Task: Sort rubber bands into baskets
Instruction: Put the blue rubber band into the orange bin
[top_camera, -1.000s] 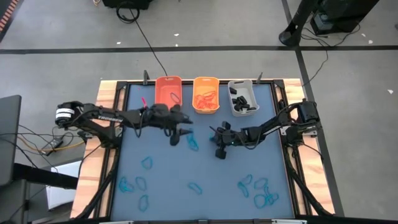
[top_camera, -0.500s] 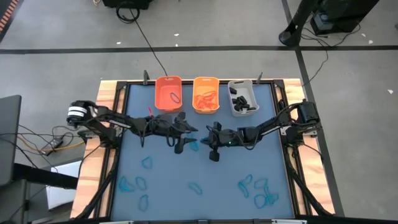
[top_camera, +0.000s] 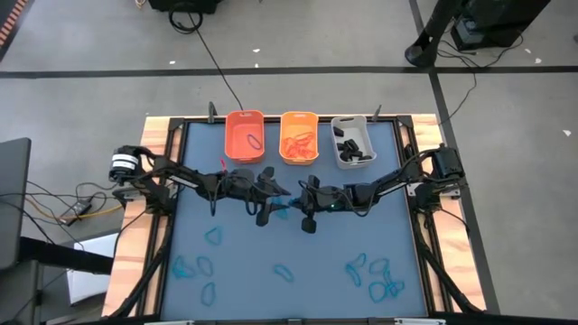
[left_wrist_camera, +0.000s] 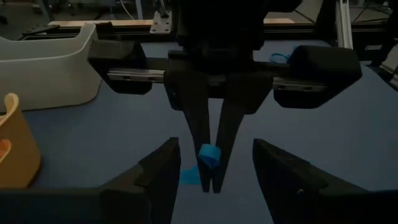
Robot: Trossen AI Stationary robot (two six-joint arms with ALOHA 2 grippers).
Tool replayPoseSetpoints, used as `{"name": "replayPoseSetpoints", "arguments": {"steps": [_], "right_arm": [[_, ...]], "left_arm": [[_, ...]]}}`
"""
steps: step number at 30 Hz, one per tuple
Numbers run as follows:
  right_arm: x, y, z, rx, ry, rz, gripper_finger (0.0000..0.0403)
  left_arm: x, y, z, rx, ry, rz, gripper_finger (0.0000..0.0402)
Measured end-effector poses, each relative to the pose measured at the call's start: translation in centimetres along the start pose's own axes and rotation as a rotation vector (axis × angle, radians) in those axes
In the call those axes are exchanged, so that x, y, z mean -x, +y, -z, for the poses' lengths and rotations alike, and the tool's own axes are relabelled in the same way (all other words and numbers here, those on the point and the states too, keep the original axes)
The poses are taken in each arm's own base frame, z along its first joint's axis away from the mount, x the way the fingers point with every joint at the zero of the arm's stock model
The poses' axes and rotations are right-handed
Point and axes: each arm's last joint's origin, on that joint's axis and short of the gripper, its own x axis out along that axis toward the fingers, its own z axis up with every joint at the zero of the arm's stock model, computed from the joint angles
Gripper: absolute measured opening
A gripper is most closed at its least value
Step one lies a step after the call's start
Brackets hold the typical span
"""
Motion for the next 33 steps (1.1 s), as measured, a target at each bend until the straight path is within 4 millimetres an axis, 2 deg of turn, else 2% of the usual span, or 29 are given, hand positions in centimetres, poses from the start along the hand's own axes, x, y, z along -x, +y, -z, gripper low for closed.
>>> {"name": "replayPoseSetpoints", "arguments": {"steps": [8,13,24,27,29,33], "right_arm": [[0.01,0.01,-0.1,-0.003,-0.01,-0.002,0.0015],[0.01,0.02,-0.19,-0.004,-0.019,-0.003,0.0015],[0.02,0.07,-0.49,0.007,-0.048,-0.008,0.0016],[0.04,0.06,-0.52,0.0,-0.05,-0.008,0.0018],[0.05,0.03,-0.54,-0.016,-0.05,-0.006,0.0025],[0.04,-0.09,-0.56,-0.02,-0.054,0.026,0.0053]], "left_arm": [[0.0,0.02,-0.06,-0.025,-0.006,-0.002,0.0105],[0.0,0.02,-0.07,-0.025,-0.007,-0.003,0.0066],[0.0,0.03,-0.15,-0.024,-0.015,-0.005,0.0047],[0.01,0.03,-0.28,-0.023,-0.028,-0.005,0.0024],[0.02,0.11,-0.31,-0.02,-0.031,-0.008,0.0008],[0.12,0.94,-0.29,0.021,-0.032,-0.047,0.0006]]}}
